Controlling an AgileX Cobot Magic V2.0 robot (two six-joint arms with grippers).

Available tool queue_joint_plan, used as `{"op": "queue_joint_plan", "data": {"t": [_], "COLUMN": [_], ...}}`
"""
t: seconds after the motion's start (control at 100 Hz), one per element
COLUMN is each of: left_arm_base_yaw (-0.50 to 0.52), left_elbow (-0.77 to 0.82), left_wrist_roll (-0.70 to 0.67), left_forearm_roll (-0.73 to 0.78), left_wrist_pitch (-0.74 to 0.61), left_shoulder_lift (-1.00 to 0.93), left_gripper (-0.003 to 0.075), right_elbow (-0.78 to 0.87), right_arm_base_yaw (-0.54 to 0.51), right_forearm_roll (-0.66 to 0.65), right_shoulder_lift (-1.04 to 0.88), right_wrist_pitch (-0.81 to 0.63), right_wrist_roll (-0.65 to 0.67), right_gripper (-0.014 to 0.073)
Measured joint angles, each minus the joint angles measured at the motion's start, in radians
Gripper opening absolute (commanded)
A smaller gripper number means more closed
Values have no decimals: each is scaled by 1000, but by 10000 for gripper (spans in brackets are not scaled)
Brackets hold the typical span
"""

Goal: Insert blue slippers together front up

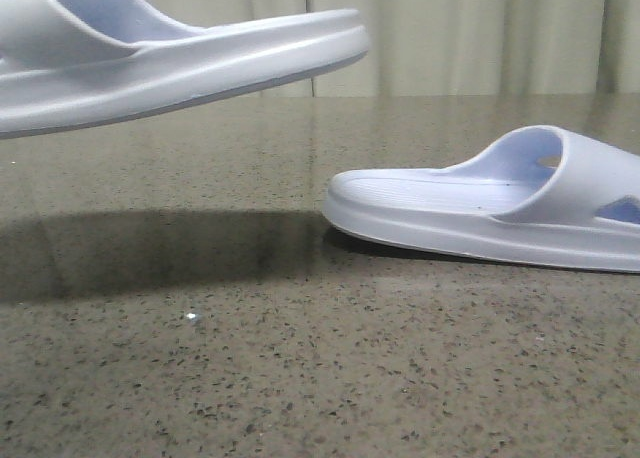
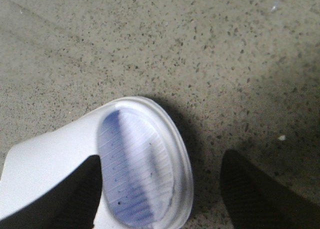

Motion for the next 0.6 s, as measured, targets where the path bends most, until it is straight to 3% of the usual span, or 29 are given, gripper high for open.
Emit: {"op": "queue_joint_plan", "data": {"t": [0.48,0.6], "left_arm_base_yaw": [0,0], "left_elbow": [0,0], "left_wrist_roll": [1,1], "left_forearm_roll": [5,5], "left_wrist_pitch": [0,0], "left_shoulder_lift": [0,0], "left_gripper": [16,16], "right_elbow": [-4,-8], "right_arm_base_yaw": [0,14], "right_forearm_roll": [63,76], "right_shoulder_lift": [113,133], "right_wrist_pitch": [-63,-81], "right_wrist_roll": [0,0], "right_gripper": [431,367]}}
